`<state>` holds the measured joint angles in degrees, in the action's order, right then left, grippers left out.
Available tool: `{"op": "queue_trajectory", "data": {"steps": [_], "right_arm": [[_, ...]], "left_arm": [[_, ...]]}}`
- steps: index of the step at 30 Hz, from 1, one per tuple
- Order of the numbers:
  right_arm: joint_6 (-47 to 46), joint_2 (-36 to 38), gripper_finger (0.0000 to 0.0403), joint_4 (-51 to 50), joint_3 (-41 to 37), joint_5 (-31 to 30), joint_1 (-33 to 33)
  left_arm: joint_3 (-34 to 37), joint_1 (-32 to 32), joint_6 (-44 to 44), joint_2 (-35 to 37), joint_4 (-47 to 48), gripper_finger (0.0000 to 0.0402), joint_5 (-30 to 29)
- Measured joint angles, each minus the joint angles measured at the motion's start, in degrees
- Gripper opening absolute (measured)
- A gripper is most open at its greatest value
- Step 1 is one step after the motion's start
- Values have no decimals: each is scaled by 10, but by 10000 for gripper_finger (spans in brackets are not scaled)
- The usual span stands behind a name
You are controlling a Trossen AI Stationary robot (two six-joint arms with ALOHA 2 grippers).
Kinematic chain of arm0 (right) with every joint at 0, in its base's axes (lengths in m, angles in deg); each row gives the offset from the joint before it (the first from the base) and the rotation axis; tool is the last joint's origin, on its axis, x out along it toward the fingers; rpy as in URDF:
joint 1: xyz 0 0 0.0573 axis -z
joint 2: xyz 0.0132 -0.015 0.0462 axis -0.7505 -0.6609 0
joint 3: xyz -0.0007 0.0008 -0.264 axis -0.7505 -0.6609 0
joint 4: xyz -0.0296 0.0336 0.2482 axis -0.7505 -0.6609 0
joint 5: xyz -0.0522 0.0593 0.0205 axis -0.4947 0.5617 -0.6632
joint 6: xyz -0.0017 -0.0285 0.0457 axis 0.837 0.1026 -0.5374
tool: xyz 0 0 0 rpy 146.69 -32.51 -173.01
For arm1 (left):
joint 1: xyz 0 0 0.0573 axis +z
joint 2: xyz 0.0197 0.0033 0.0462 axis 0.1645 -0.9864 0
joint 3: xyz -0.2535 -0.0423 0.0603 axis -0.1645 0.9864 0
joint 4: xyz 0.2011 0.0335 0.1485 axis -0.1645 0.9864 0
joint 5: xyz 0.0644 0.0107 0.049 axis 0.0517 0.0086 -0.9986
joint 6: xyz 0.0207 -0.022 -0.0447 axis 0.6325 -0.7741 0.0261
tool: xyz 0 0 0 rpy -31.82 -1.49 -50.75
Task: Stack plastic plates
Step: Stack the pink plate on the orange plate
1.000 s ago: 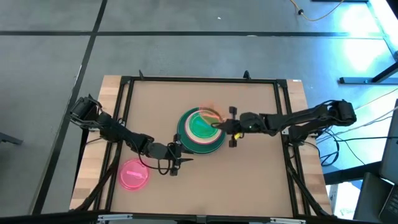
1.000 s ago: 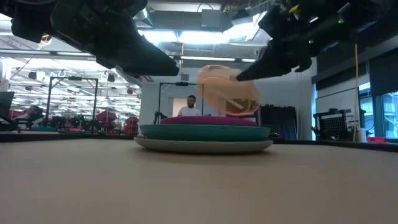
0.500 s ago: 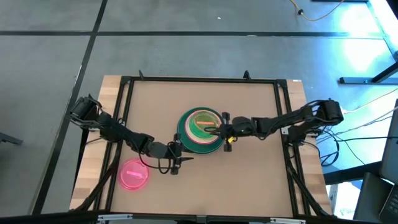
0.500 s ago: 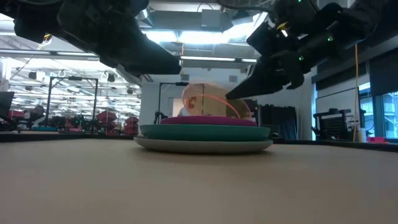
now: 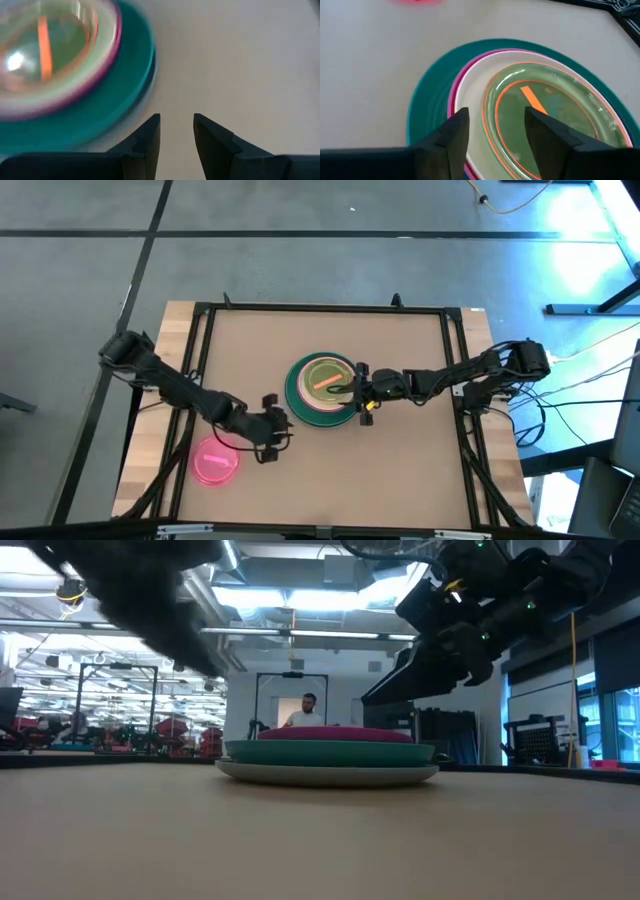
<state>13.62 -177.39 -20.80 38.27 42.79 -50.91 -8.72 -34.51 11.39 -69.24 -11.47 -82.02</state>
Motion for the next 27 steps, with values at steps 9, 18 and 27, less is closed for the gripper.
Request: {"op": "queue_trajectory", "data": {"steps": [9,18,27], "right_arm": [[0,0,193,-18,0,5,0],[0,0,193,-34,0,5,0],[0,0,193,-35,0,5,1]], "left_arm": [[-102,-27,-144,10,438,111,90],[-25,-33,-235,68,503,111,218],[83,-32,-246,138,444,111,251]]}}
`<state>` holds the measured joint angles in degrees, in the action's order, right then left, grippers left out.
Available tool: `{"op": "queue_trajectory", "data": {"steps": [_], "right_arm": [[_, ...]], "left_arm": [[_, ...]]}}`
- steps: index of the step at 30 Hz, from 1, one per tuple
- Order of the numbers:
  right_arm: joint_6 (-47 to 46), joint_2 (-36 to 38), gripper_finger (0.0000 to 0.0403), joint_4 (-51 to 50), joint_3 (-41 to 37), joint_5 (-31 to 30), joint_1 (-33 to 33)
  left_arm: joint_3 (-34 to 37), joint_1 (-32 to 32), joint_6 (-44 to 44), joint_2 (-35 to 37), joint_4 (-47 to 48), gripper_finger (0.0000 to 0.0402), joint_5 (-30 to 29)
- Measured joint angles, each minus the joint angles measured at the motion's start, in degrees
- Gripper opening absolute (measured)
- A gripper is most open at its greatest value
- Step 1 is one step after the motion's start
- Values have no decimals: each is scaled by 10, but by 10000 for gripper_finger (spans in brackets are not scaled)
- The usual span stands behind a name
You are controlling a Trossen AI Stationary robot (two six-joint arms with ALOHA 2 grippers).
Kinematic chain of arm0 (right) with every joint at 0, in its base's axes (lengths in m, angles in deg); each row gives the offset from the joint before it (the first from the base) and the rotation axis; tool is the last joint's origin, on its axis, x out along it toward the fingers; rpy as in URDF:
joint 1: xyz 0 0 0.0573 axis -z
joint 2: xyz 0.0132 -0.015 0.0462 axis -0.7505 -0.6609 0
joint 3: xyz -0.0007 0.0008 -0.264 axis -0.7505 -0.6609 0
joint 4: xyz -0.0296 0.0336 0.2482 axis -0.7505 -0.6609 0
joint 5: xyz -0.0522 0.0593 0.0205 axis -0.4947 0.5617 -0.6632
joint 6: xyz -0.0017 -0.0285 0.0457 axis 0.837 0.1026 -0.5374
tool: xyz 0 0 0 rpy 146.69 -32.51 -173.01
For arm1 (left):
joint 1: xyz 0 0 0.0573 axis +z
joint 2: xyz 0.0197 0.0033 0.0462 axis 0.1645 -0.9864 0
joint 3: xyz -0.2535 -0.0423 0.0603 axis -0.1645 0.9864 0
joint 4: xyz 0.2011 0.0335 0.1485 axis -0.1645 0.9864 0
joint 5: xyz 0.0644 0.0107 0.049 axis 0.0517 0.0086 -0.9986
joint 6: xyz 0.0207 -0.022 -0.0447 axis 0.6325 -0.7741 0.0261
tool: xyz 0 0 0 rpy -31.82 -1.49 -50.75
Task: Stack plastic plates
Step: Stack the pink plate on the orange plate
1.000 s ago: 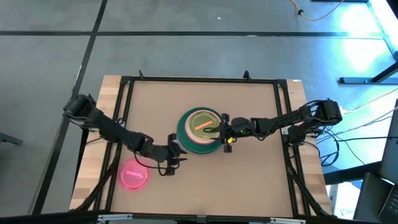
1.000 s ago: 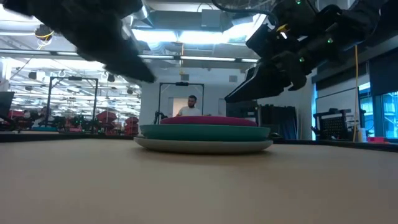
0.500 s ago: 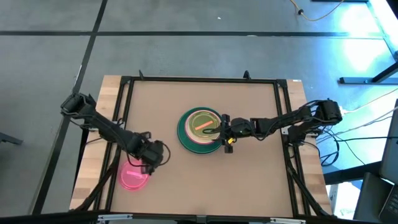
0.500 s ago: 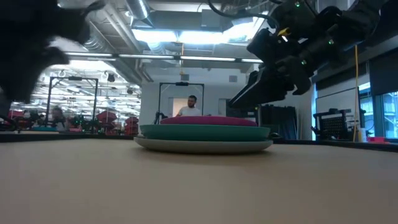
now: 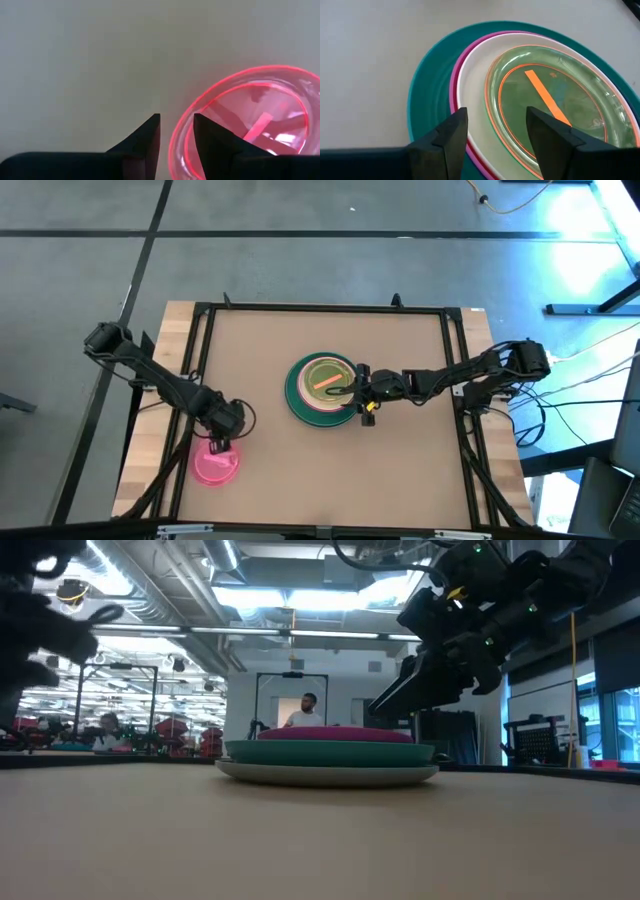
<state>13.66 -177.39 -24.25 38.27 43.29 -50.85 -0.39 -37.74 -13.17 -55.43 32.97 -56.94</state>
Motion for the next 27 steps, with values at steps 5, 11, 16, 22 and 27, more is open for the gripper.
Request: {"op": "queue_trajectory", "data": {"steps": [5,11,16,22,27], "right_arm": [[0,0,193,2,0,0,0],[0,0,193,2,0,-2,0],[0,0,193,2,0,-2,0],[0,0,193,1,0,-2,0],[1,0,193,1,0,-18,0]], "left_arm": [[46,0,0,1,-73,111,49],[77,0,-4,1,-100,111,74],[80,0,-5,1,-113,108,79],[80,0,0,0,-134,62,68],[80,7,1,0,-138,9,70]]}}
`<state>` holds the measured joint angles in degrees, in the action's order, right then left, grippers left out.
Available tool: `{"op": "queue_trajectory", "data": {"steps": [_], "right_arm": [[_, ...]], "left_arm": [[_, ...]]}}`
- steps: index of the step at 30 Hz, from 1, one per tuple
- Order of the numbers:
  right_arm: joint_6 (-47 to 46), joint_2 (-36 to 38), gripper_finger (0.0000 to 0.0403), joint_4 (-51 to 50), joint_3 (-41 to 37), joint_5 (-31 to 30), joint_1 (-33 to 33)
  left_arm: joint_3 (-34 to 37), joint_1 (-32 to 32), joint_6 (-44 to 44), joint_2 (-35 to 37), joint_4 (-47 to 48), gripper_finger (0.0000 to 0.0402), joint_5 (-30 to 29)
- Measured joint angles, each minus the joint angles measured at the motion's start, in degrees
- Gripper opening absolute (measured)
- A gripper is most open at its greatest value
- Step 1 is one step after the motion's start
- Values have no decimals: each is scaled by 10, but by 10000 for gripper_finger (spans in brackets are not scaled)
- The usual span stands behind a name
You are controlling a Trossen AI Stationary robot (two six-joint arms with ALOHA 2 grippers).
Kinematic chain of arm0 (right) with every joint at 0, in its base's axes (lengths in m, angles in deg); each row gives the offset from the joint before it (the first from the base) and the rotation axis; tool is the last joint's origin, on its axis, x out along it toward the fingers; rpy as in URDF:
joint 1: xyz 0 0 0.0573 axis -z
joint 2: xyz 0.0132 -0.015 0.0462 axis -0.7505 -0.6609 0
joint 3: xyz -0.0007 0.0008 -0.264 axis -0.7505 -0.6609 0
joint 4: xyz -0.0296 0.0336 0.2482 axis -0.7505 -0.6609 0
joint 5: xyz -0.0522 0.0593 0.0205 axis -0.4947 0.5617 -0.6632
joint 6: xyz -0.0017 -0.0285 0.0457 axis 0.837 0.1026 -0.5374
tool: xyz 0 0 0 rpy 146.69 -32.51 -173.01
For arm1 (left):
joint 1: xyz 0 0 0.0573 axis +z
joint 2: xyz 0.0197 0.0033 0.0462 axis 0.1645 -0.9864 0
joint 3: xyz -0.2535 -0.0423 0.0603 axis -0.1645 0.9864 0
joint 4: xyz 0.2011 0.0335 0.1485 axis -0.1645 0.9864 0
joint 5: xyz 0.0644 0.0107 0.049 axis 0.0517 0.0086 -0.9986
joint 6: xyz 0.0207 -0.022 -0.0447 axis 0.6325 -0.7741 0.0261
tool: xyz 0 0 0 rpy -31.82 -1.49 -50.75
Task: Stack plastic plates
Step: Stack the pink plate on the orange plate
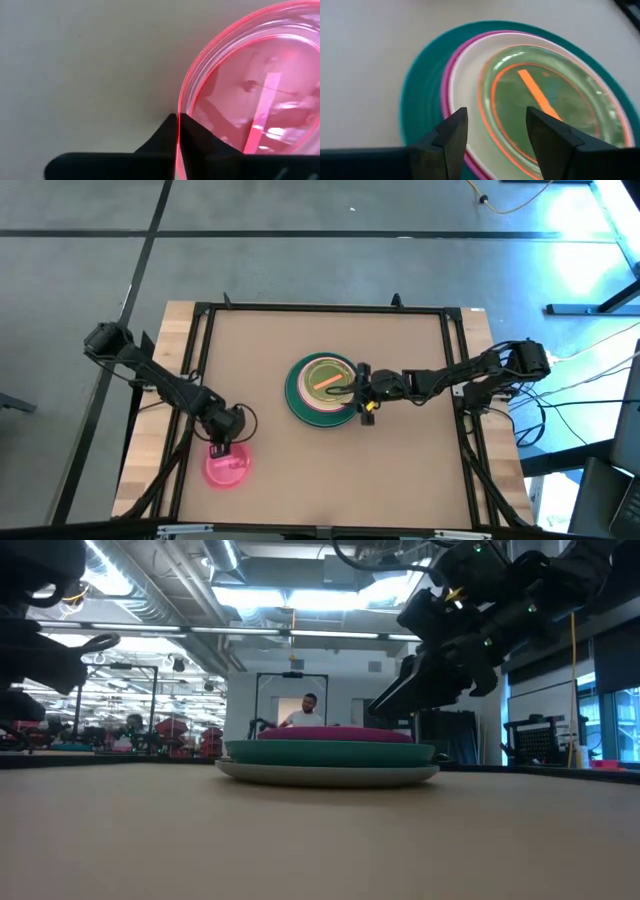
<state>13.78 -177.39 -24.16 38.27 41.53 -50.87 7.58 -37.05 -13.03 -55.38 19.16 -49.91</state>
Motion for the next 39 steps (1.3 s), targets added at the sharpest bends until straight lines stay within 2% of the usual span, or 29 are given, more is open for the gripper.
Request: {"op": "queue_trajectory", "data": {"steps": [4,9,14,18,22,25,28,32,39], "right_arm": [[3,6,193,-6,0,-19,0],[2,47,193,-35,0,-19,0],[-21,111,193,-119,0,-19,0],[-45,155,193,-193,0,-19,0],[-68,183,193,-255,0,-32,0],[-74,193,193,-260,-9,-49,0],[-75,193,193,-263,-17,-69,0],[-75,193,193,-263,-21,-83,0],[-75,193,193,-265,-21,-84,0]], "left_arm": [[-5,11,0,8,4,6,2],[-48,29,16,41,2,3,-51],[-116,46,57,63,-9,4,-153],[-161,67,119,64,-48,2,-276],[-169,95,200,60,-154,6,-408],[-154,127,261,55,-266,5,-455],[-141,170,288,40,-336,4,-460],[-137,228,281,5,-386,5,-447],[-137,289,270,-83,-447,13,-355]]}}
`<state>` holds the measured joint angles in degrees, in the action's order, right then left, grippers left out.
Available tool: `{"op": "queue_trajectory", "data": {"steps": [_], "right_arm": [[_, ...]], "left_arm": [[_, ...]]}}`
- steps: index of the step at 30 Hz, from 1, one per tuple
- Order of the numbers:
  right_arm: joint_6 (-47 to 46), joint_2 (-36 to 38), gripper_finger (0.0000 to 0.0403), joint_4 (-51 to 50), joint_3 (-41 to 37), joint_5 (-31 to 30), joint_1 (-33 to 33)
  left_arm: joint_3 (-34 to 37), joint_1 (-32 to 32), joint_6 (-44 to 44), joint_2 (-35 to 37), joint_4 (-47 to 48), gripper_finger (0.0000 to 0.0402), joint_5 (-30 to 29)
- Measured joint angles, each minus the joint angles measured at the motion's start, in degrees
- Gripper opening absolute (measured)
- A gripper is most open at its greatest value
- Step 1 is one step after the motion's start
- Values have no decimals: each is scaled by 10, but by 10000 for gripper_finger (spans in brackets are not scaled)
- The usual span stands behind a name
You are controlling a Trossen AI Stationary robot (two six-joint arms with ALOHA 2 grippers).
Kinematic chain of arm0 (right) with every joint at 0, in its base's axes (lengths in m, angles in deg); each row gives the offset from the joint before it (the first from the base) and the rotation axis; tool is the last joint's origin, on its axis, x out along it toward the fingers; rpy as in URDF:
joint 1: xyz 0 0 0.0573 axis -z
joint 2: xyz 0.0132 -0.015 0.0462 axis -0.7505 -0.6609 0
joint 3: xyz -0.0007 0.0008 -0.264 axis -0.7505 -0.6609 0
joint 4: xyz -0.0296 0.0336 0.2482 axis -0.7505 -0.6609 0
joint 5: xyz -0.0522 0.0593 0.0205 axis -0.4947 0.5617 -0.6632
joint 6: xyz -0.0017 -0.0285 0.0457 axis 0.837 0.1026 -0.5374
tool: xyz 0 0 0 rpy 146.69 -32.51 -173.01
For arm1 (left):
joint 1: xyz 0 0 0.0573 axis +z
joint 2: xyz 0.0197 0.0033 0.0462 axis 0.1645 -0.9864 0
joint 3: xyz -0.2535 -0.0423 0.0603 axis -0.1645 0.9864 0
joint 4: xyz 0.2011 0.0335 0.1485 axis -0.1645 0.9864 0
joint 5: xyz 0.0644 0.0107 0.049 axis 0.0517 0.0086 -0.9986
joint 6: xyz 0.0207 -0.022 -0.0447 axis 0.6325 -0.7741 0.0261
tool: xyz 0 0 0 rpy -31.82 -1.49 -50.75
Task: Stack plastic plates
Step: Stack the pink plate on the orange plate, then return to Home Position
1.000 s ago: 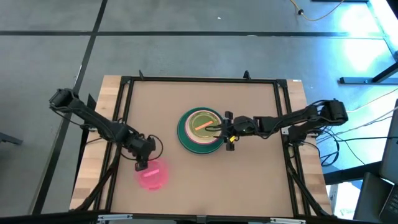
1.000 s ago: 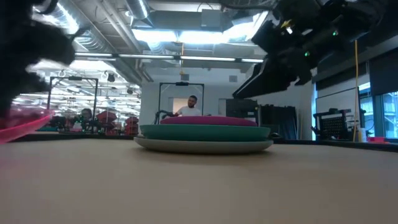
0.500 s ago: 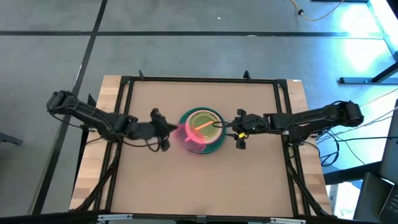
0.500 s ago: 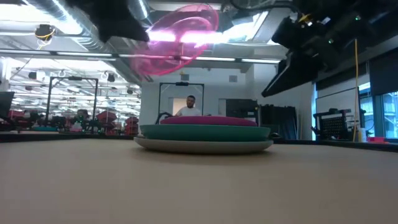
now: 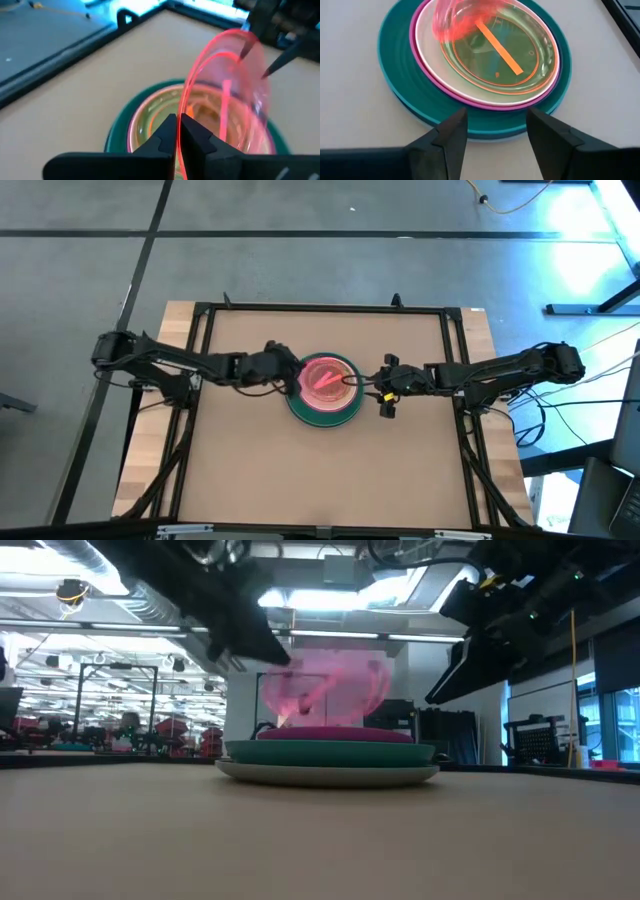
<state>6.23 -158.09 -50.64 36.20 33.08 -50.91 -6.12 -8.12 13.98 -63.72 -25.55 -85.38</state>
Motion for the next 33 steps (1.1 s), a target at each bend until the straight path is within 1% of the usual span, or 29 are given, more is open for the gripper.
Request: {"op": "queue_trajectory", "data": {"steps": [2,8,13,18,21,25,27,29,33], "right_arm": [[-1,0,193,-1,0,0,0],[-1,0,193,-1,0,0,0],[-1,0,193,0,0,-1,0],[-1,0,193,0,0,-1,0],[-1,0,193,0,0,-1,1],[-1,0,193,0,0,-1,1],[-1,0,193,0,0,-1,1],[0,0,193,0,0,-1,1],[0,0,193,0,0,-1,0]], "left_arm": [[0,8,0,-23,-5,13,9],[0,22,-4,-77,-36,13,11],[0,31,0,-97,-69,14,12],[0,45,13,-102,-80,15,24],[0,52,22,-101,-80,27,24],[0,62,31,-101,-80,65,27],[0,66,31,-101,-80,85,46],[0,67,31,-99,-77,100,82],[-2,53,32,-94,-87,111,222]]}}
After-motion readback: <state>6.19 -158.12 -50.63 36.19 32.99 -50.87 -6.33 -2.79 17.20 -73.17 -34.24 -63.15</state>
